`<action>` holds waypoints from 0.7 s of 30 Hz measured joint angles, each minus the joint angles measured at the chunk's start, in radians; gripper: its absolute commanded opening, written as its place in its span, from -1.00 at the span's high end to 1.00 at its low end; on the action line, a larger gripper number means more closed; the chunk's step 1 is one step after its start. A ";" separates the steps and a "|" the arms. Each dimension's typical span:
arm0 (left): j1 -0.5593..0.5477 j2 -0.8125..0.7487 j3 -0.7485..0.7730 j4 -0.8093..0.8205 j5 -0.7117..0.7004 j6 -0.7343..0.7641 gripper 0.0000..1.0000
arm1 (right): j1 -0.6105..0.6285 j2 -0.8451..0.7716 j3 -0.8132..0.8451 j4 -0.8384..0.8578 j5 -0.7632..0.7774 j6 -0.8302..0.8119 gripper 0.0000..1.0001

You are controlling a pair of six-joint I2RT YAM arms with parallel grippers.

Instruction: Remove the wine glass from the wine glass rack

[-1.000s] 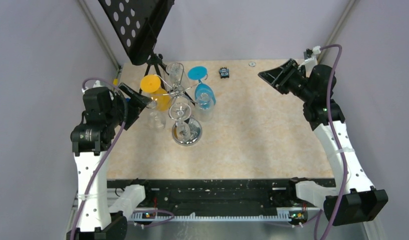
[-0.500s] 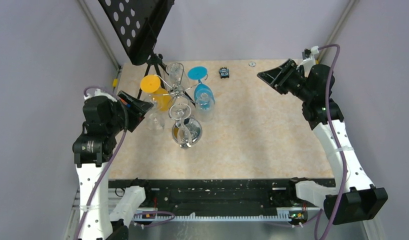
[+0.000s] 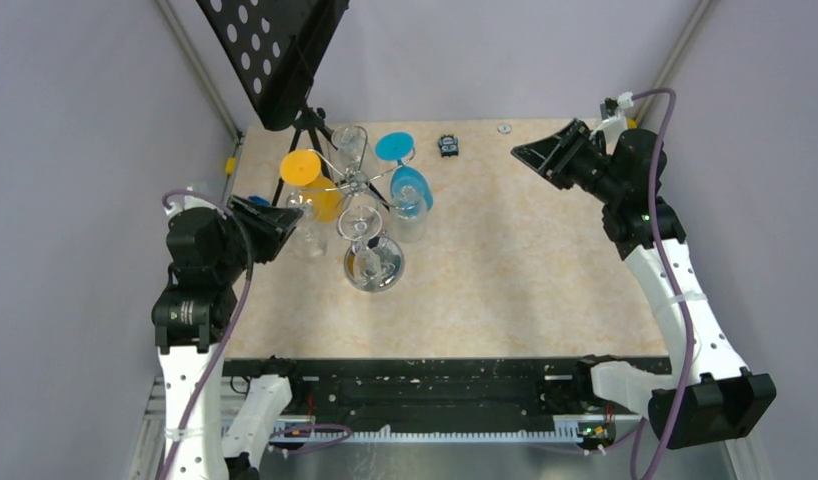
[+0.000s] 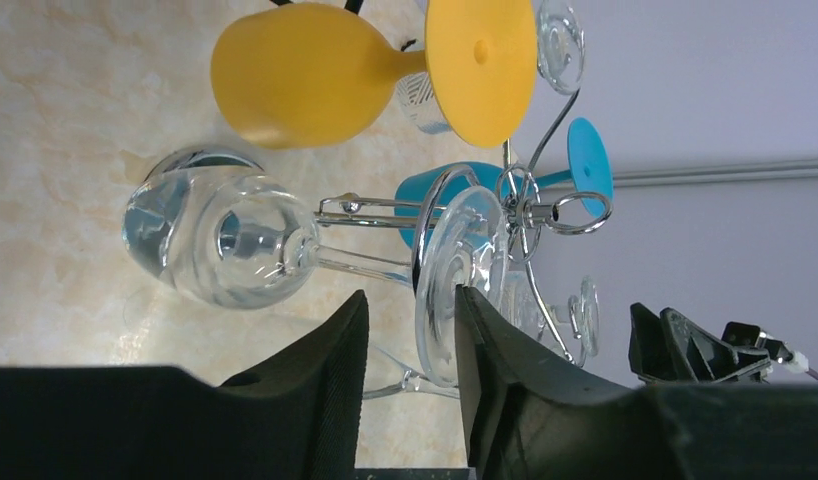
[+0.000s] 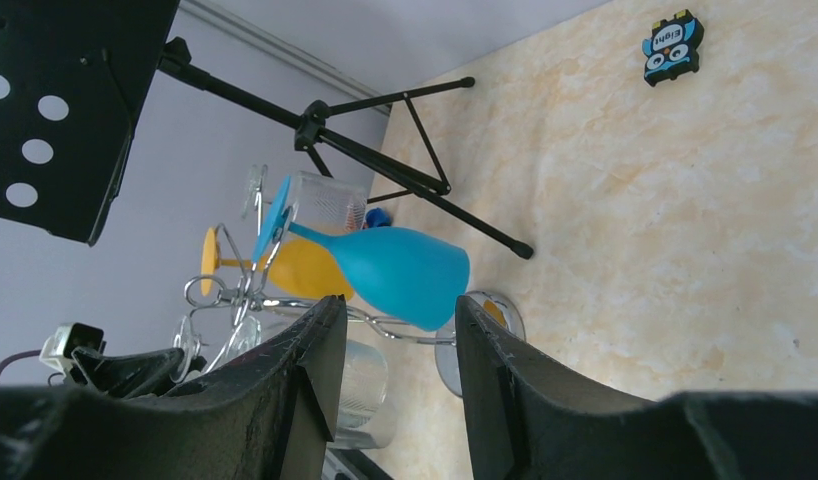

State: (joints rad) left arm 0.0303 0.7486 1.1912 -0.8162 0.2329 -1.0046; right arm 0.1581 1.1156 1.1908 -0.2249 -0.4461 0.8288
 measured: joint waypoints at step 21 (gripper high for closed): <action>0.000 -0.032 0.004 0.041 -0.039 -0.045 1.00 | 0.003 0.000 0.000 -0.001 0.000 -0.007 0.10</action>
State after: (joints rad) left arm 0.0303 0.7162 1.1954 -0.7753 0.1936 -1.0496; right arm 0.1608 1.1156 1.1908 -0.2256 -0.4458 0.8219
